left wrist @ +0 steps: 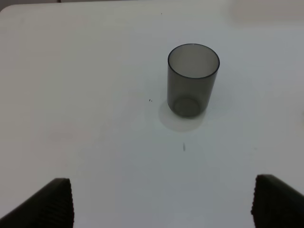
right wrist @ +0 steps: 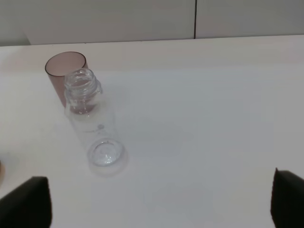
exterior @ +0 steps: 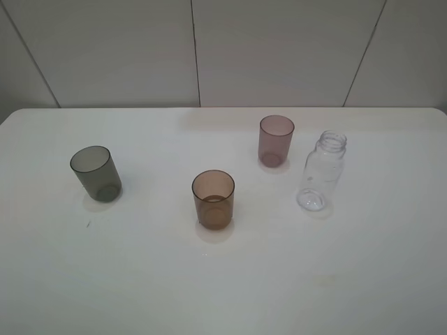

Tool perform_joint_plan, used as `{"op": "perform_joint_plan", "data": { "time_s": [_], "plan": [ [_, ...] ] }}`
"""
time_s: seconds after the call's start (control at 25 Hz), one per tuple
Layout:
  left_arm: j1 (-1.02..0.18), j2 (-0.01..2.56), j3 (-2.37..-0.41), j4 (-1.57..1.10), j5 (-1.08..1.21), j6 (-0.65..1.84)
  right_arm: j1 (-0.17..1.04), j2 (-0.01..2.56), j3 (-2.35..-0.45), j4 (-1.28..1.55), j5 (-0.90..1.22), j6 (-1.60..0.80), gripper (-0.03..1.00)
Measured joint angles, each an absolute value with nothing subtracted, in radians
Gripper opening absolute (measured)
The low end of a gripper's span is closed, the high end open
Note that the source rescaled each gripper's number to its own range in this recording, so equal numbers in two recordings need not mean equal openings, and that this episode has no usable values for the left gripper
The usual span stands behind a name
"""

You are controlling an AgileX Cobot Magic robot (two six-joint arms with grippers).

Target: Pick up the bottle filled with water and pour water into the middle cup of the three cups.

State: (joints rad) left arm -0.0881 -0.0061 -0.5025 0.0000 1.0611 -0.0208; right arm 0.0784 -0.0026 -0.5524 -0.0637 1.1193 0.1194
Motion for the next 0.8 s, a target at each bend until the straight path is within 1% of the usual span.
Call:
{"op": "perform_joint_plan", "data": {
  "time_s": [0.64,0.8],
  "plan": [
    [-0.088,-0.006,-0.503,0.0,1.061,-0.021,0.078,-0.003,-0.552,-0.062,1.119,0.119,1.0],
    [-0.088,-0.006,-0.503,0.0,1.061,-0.021,0.078,-0.003,-0.552,-0.062,1.089,0.119,1.0]
  ]
}}
